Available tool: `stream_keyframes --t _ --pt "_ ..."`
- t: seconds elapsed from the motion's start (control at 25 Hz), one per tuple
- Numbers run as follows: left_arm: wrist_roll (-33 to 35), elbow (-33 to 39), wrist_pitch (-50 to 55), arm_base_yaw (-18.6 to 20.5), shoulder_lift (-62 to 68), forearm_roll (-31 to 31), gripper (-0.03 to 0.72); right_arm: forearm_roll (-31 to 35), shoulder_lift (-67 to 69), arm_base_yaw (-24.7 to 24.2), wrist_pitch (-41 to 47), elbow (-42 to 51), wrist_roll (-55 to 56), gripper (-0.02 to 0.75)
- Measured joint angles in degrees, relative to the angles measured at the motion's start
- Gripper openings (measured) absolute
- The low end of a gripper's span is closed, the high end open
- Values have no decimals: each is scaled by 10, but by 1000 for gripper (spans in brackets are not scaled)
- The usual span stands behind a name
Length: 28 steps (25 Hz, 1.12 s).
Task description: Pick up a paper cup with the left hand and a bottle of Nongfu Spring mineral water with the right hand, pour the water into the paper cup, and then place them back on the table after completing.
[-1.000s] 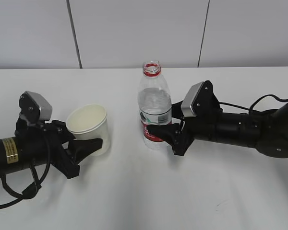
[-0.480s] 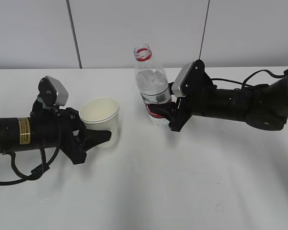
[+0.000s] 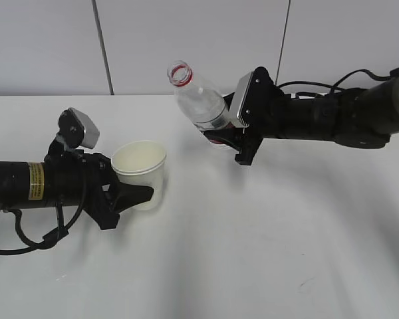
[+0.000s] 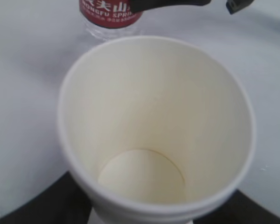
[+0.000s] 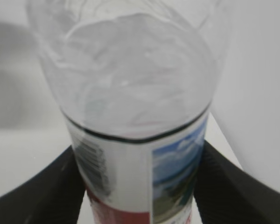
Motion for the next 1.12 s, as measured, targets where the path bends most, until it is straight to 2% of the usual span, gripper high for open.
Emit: stream_keyframes --t 0.24,0.48,0.68,1.12 --pt "-7 -27 17 0 0 21 375 -73 0 0 41 -47 -11 479" --pt "-12 -46 16 0 0 38 375 -137 0 0 46 -87 -20 479" --pt "-19 -59 6 -1 0 48 375 -166 0 0 46 -121 -23 479" --pt "-20 -63 8 -33 0 43 375 -218 0 0 48 -145 -37 479"
